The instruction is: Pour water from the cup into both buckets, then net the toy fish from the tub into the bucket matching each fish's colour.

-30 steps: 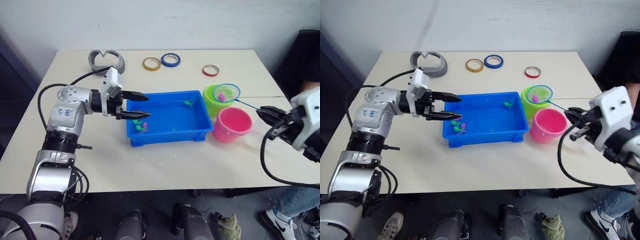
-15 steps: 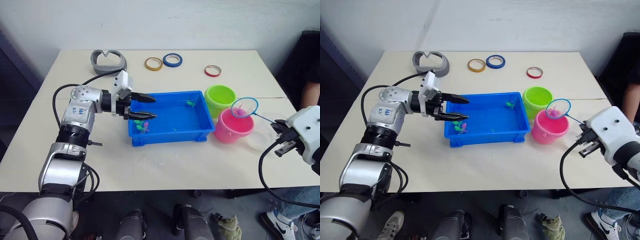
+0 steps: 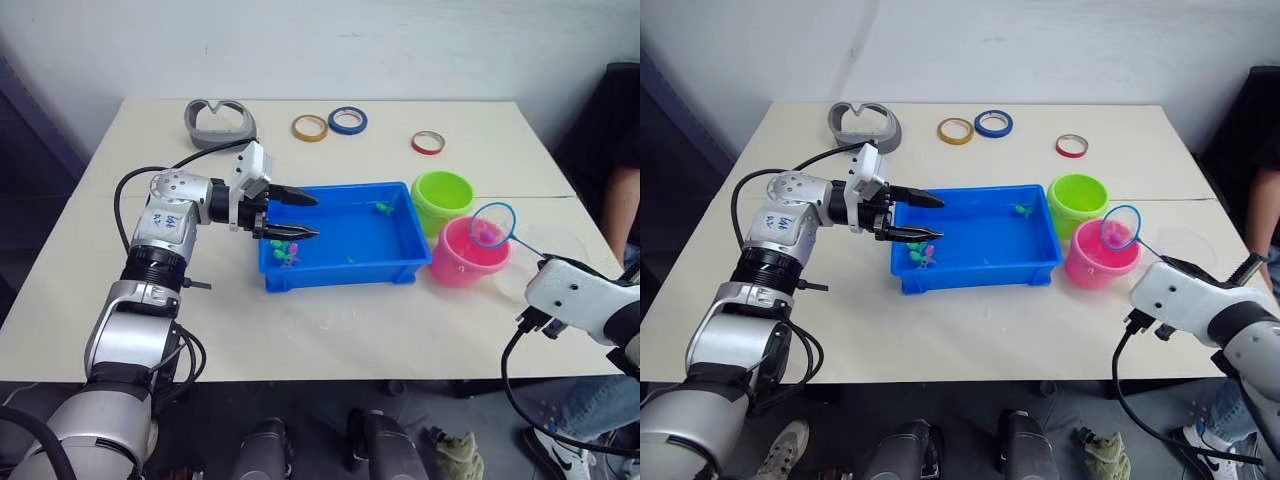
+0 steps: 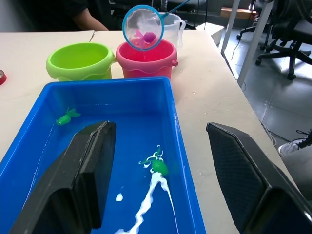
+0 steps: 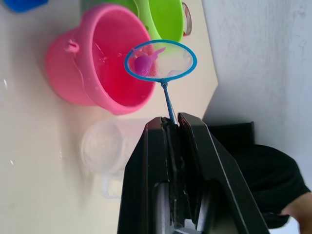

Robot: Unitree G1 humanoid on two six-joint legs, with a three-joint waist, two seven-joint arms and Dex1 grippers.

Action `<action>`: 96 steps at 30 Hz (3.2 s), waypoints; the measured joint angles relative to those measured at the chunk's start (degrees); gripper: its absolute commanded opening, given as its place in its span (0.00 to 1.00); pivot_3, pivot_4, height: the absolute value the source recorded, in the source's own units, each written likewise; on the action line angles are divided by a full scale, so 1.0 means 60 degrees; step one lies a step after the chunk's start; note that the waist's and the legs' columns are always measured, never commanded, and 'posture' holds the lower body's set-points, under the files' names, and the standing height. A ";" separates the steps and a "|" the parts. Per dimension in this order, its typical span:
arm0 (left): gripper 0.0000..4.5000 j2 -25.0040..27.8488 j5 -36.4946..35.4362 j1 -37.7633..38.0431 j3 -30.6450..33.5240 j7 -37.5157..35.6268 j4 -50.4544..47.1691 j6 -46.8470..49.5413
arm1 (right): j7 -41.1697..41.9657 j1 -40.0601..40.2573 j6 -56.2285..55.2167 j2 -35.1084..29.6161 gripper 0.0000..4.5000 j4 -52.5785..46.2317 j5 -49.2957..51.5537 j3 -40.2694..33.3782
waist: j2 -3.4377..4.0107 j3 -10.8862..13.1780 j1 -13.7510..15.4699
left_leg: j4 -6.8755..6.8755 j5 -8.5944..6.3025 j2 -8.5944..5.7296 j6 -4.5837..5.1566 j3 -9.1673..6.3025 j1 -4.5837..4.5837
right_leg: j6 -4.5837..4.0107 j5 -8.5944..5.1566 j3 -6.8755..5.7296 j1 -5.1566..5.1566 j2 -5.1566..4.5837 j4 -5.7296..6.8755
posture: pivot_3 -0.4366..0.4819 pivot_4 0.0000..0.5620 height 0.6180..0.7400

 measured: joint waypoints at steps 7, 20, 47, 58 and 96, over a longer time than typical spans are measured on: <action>0.73 -0.0016 -0.0001 0.0000 0.0007 -0.0003 -0.0012 0.0001 | -0.0142 0.0270 -0.1320 0.0004 0.00 0.0553 -0.1784 0.0455 | 0.0000 0.0000 0.0012 | 0.0003 0.0002 0.0001 -0.0004 -0.0001 -0.0001 | 0.0000 0.0000 0.0000 0.0000 0.0006 0.0001 | 0.48 0.27 0.78; 0.73 -0.0079 0.0151 0.0000 0.0012 0.0474 0.0003 -0.0571 | -0.0990 0.0748 -0.3447 0.0522 0.00 0.1383 -0.4634 0.0837 | 0.0000 0.0000 0.0010 | 0.0004 0.0007 0.0002 -0.0012 0.0001 0.0001 | 0.0000 0.0000 0.0000 0.0002 0.0011 0.0003 | 0.48 0.27 0.78; 0.73 0.1535 0.0678 0.0361 0.0323 0.1604 -0.0104 0.0541 | 0.2131 -0.4838 -0.1605 0.1800 0.00 0.0845 -0.0553 0.1266 | -0.0005 0.0002 -0.0266 | 0.0006 0.0021 0.0022 -0.0037 -0.0007 0.0032 | -0.0023 -0.0005 0.0011 0.0007 0.0031 0.0054 | 0.48 0.27 0.78; 0.73 0.2937 0.0589 0.2707 0.0926 0.2269 -0.2805 0.2633 | 0.2876 -0.6800 -0.2110 0.2687 0.00 0.2979 0.0847 0.4566 | -0.0005 0.0002 -0.0220 | 0.0013 0.0019 0.0015 -0.0033 -0.0013 0.0015 | -0.0023 -0.0005 0.0000 0.0005 0.0006 0.0091 | 0.48 0.27 0.78; 0.73 0.3585 -0.0175 0.4298 0.1851 0.3076 -0.5605 0.4219 | 0.2734 -0.7872 -0.5314 0.3835 0.00 0.5971 -0.0282 0.7225 | -0.0005 0.0002 -0.0268 | 0.0010 0.0024 0.0024 -0.0044 -0.0006 0.0019 | -0.0027 -0.0007 0.0005 0.0001 0.0007 0.0095 | 0.48 0.27 0.78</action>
